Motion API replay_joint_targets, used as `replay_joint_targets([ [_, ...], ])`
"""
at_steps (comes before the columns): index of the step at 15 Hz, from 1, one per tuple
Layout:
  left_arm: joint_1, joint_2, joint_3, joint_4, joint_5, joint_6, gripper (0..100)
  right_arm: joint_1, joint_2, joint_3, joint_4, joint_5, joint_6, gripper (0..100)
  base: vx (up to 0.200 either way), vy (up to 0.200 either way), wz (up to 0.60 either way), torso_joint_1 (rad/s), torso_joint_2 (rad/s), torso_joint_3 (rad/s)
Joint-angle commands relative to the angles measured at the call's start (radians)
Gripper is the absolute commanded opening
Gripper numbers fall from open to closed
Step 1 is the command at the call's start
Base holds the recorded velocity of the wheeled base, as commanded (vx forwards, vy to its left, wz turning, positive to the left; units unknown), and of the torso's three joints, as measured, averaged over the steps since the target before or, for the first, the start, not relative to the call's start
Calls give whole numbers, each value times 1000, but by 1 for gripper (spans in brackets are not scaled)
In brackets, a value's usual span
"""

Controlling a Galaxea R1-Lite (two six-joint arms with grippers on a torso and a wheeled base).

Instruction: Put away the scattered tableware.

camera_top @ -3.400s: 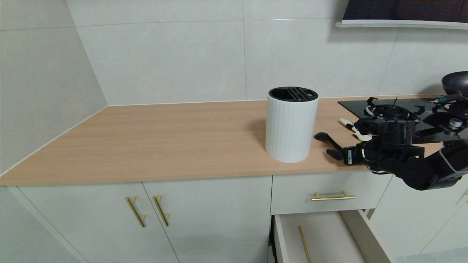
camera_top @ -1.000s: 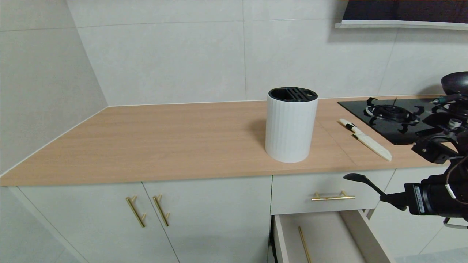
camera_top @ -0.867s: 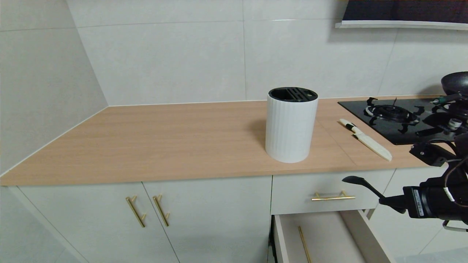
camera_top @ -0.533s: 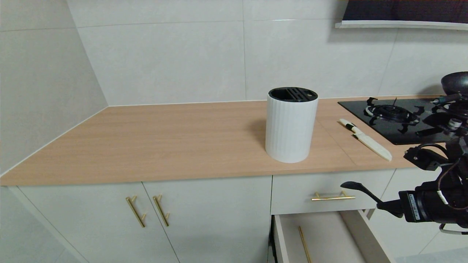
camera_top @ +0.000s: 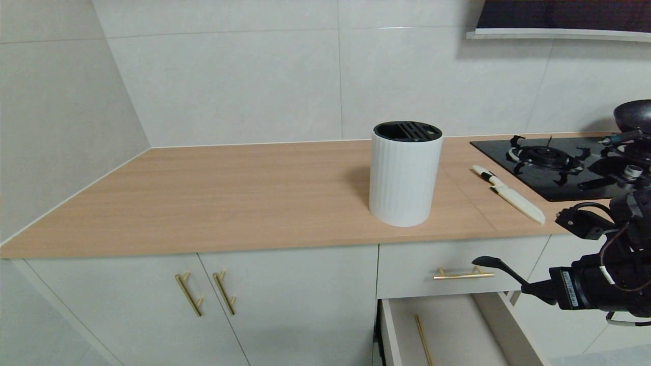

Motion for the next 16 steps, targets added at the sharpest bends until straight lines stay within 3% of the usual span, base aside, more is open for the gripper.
replay_joint_targets([
  [1,1,1,0,0,0,0,100,1,-1,2,0,1,0,0,0,0,0,0,0,0],
  [8,0,1,0,0,0,0,100,1,7,22,0,1,-29,0,0,0,0,-22,48,31],
  [16,1,1,0,0,0,0,100,-1,50,25,-7,1,-37,0,0,0,0,-181,453,269],
])
